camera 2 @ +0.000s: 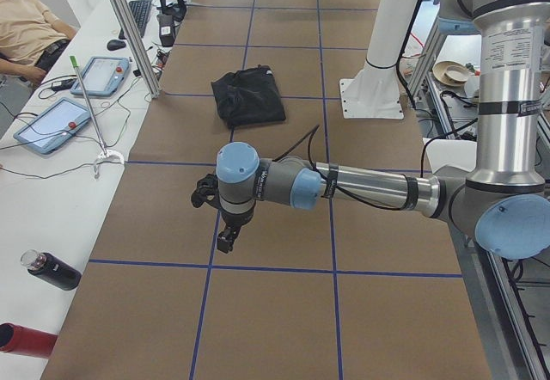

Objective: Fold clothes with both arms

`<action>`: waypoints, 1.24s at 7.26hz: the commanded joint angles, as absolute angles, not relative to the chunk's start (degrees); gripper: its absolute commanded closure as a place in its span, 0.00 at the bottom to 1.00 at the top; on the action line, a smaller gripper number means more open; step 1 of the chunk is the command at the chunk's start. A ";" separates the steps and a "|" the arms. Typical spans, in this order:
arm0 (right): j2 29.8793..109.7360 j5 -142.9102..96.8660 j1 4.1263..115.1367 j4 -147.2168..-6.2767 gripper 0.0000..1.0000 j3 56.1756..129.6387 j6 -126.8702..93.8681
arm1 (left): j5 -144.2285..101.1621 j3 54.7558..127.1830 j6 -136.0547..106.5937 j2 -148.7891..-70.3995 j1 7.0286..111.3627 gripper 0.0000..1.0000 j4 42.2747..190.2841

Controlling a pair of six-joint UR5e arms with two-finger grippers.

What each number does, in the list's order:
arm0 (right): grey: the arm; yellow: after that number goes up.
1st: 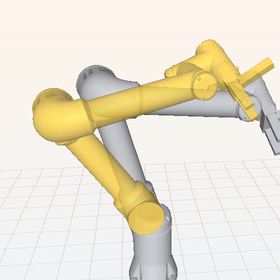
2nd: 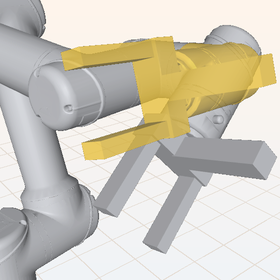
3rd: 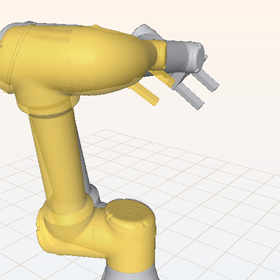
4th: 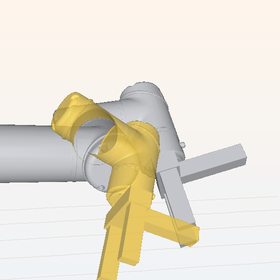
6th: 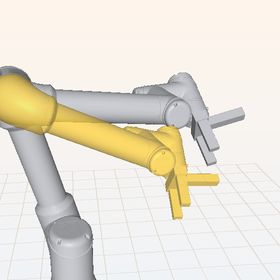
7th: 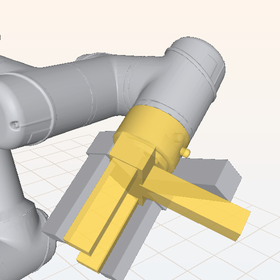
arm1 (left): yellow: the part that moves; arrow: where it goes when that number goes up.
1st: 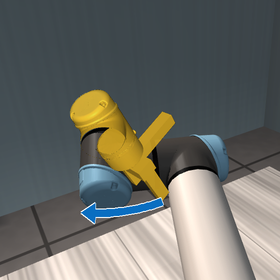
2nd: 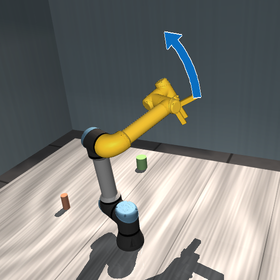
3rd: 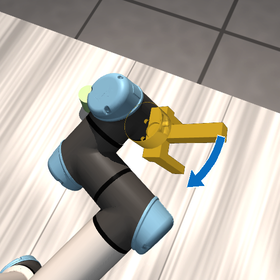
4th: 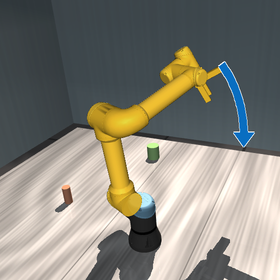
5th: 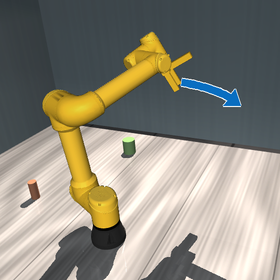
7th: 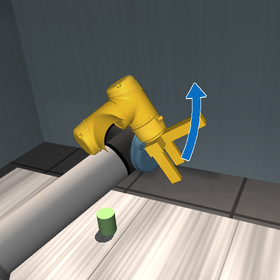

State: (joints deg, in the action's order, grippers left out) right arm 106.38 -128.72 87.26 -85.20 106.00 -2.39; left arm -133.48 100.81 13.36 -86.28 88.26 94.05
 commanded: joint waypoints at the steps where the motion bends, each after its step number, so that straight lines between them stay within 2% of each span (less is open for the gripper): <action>1: 106.61 -130.52 87.19 -86.04 0.00 107.91 -2.02 | -132.89 100.38 13.18 -86.31 88.16 0.00 93.87; 3: 107.31 -129.39 87.19 -91.64 0.00 112.30 -1.67 | -133.33 101.07 13.18 -86.31 88.24 0.00 93.78; 7: 107.93 -129.20 87.10 -91.23 0.00 111.97 -1.67 | -132.89 98.55 13.19 -85.17 87.89 0.00 93.95; 9: 107.93 -129.20 87.10 -91.14 0.00 111.80 -1.67 | -133.50 98.43 13.89 -80.52 88.67 0.00 94.13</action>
State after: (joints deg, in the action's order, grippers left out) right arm 107.96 -129.20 87.10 -91.22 111.90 -1.67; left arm -133.06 98.59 13.68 -82.47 88.15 94.17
